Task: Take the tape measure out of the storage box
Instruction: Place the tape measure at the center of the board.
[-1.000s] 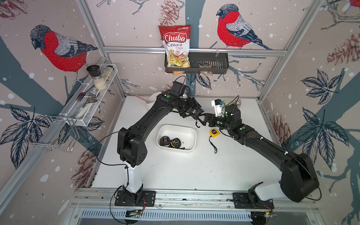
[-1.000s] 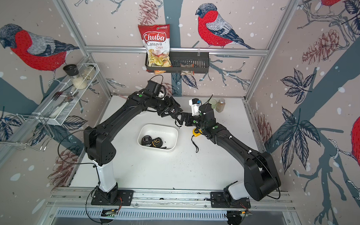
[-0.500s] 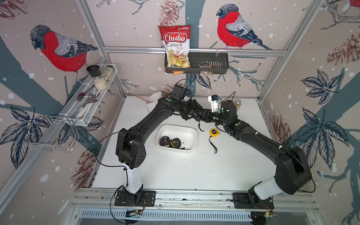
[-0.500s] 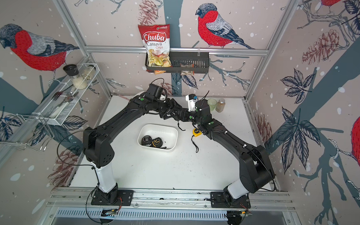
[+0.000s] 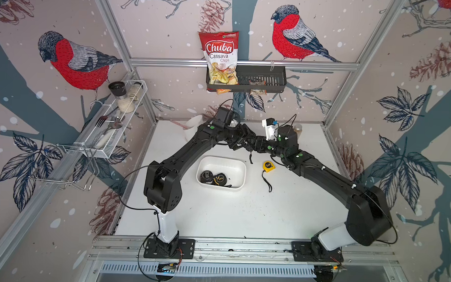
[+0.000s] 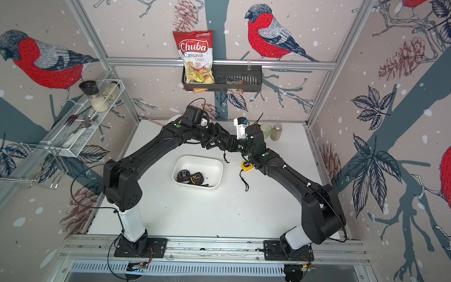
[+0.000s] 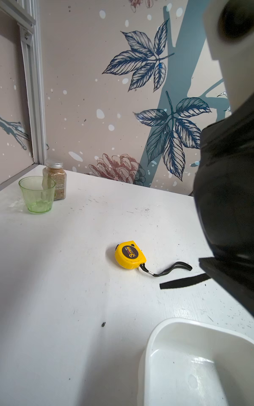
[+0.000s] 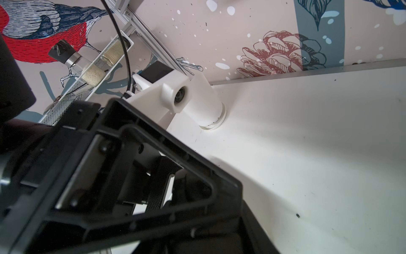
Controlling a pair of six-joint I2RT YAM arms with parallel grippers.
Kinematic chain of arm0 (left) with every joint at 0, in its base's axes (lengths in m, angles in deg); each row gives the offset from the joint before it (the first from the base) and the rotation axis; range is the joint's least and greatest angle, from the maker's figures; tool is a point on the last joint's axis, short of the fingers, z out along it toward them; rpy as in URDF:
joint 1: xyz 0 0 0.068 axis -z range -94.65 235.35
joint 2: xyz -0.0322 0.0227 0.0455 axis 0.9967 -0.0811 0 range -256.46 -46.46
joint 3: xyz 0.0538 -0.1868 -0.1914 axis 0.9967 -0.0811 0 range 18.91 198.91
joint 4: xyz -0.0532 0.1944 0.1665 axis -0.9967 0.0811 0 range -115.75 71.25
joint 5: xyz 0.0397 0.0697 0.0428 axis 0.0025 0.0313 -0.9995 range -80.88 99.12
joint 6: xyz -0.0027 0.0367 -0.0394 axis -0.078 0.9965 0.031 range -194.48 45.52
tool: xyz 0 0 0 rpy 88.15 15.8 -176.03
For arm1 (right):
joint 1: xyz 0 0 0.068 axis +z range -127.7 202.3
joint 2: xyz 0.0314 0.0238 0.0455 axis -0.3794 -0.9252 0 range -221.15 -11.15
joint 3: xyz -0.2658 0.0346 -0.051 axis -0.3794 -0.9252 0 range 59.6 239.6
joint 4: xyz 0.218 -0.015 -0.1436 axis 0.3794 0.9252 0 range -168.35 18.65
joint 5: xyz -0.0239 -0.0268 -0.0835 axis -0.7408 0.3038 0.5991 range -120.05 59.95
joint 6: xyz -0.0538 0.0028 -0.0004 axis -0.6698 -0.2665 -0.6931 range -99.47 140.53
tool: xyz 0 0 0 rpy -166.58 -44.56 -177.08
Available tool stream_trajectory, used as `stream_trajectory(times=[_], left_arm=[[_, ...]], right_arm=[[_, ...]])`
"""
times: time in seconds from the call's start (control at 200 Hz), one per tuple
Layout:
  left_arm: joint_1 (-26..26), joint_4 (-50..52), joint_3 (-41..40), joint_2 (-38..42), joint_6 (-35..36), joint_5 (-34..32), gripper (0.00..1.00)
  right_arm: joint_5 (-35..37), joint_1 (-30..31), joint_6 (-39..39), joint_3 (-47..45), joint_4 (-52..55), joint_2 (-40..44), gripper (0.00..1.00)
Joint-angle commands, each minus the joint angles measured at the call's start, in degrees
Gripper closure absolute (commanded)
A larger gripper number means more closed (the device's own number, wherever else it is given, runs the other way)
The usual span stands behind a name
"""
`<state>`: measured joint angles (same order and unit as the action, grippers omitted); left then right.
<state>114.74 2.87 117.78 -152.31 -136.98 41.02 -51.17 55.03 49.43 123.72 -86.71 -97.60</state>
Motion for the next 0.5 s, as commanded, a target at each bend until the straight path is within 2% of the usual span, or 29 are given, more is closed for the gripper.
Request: stream_trajectory(times=[0.0, 0.185, 0.305, 0.415, 0.495], left_arm=[[-0.8, -3.2, -1.0, 1.1, 1.1, -0.8, 0.03], [-1.9, -3.3, -3.0, 2.0, 2.0, -1.9, 0.03], [-2.7, 0.4, -2.6, 1.9, 4.9, -4.2, 0.03], [-2.9, 9.8, 1.0, 1.3, 12.3, -10.9, 0.03], [-3.0, 18.4, 5.2, -0.1, 18.7, -18.0, 0.03]], right_arm=[[0.7, -0.3, -0.2, -0.3, -0.3, 1.5, 1.00], [1.5, -2.1, 0.4, -2.0, 1.5, 4.3, 1.00], [2.1, -6.4, 2.5, -5.6, 2.9, 6.8, 1.00], [1.3, -13.3, 5.7, -11.5, 3.2, 9.1, 1.00], [0.0, -18.5, 7.7, -15.3, 4.1, 9.9, 1.00]])
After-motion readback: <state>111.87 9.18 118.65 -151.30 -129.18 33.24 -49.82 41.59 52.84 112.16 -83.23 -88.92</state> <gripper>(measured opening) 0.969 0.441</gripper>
